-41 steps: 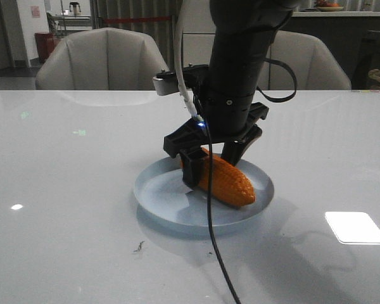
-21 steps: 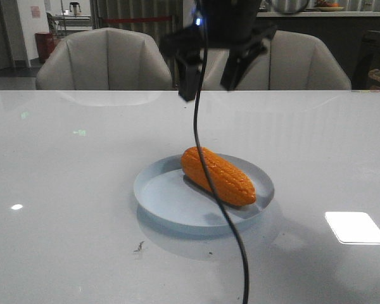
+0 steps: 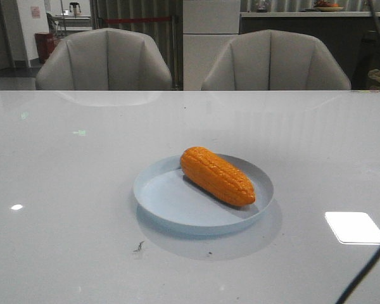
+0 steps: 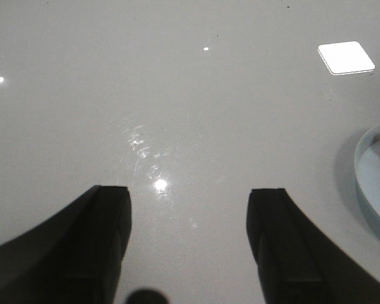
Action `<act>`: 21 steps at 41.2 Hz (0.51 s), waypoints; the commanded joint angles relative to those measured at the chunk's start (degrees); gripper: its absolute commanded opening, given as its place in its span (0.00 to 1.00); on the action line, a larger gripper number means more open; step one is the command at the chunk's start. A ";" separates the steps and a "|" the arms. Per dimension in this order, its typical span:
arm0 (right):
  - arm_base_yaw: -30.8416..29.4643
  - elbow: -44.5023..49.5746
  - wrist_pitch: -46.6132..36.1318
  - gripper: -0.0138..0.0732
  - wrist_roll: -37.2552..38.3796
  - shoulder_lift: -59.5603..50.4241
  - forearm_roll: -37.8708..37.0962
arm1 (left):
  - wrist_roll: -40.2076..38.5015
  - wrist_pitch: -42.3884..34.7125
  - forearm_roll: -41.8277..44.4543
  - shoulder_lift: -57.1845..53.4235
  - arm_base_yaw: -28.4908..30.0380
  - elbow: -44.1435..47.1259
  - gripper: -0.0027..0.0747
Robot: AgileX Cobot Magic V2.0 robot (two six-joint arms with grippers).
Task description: Place corn on plate with both arms
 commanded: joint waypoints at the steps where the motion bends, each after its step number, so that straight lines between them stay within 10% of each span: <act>1: -3.49 7.24 -6.50 0.83 0.19 -9.41 0.54 | 0.12 -4.55 -0.47 -0.70 -0.04 -1.54 0.63; 21: -11.24 44.69 -11.56 0.83 0.75 -43.99 5.49 | 0.12 -4.55 -0.47 -0.70 -0.04 -1.54 0.63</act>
